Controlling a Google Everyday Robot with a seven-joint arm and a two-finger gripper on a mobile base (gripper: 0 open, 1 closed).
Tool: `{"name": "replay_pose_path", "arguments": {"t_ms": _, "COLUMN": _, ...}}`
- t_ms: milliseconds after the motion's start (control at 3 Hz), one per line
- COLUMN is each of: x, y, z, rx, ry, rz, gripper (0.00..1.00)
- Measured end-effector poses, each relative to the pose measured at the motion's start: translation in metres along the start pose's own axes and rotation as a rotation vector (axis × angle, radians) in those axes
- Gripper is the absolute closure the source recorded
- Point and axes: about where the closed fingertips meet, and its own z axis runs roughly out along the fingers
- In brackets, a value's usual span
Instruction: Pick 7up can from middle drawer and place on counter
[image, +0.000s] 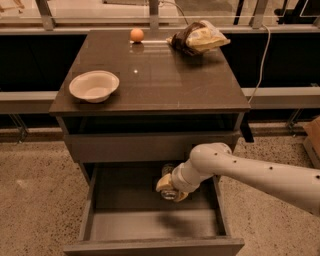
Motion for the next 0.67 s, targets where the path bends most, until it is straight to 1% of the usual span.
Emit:
{"name": "replay_pose_path", "arguments": {"t_ms": 333, "x": -0.009, "y": -0.011, "z": -0.048, "rx": 0.203, "ry": -0.071, "rz": 0.034, "gripper": 1.0}}
{"name": "replay_pose_path", "arguments": {"t_ms": 667, "x": 0.002, "y": 0.015, "z": -0.119, "rx": 0.504, "ry": -0.138, "rz": 0.04, "gripper": 1.0}}
